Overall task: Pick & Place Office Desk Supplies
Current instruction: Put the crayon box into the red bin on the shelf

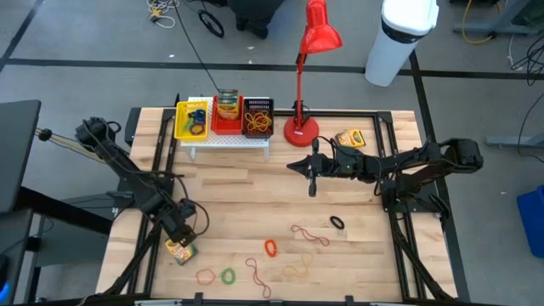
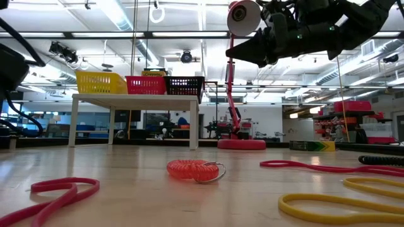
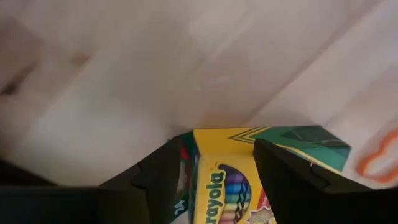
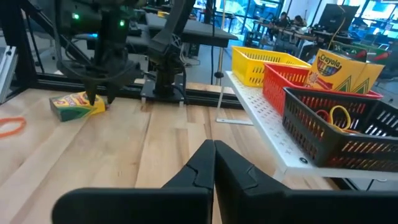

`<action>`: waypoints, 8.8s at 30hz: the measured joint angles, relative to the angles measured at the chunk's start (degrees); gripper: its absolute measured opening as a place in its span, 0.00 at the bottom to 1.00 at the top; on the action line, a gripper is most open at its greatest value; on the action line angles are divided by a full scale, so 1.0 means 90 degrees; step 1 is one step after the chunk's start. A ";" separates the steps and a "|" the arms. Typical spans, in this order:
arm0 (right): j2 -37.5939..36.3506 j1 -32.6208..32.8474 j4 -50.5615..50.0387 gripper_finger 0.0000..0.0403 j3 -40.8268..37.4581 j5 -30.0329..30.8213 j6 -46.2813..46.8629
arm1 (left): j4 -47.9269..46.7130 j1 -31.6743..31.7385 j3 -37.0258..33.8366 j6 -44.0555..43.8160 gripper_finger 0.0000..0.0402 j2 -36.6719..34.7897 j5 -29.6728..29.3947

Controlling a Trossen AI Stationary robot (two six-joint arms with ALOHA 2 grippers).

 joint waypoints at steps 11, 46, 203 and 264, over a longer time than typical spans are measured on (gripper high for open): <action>0.0000 0.0000 0.0021 0.01 0.0000 0.0002 0.0000 | 0.0879 0.0017 -0.0045 0.0619 0.23 0.0006 -0.0119; 0.0005 0.0000 0.0028 0.01 0.0000 0.0002 0.0020 | 0.0628 0.0206 0.0319 0.2816 0.34 0.0599 0.0380; 0.0005 0.0002 -0.0018 0.05 -0.0002 -0.0678 0.0172 | -0.0723 0.3543 0.2310 -0.0133 0.97 0.2869 -0.2896; 0.0007 -0.0267 -0.0675 0.08 0.0278 0.0291 0.3061 | 0.0089 0.2490 0.2318 0.2387 0.86 0.3200 -0.5620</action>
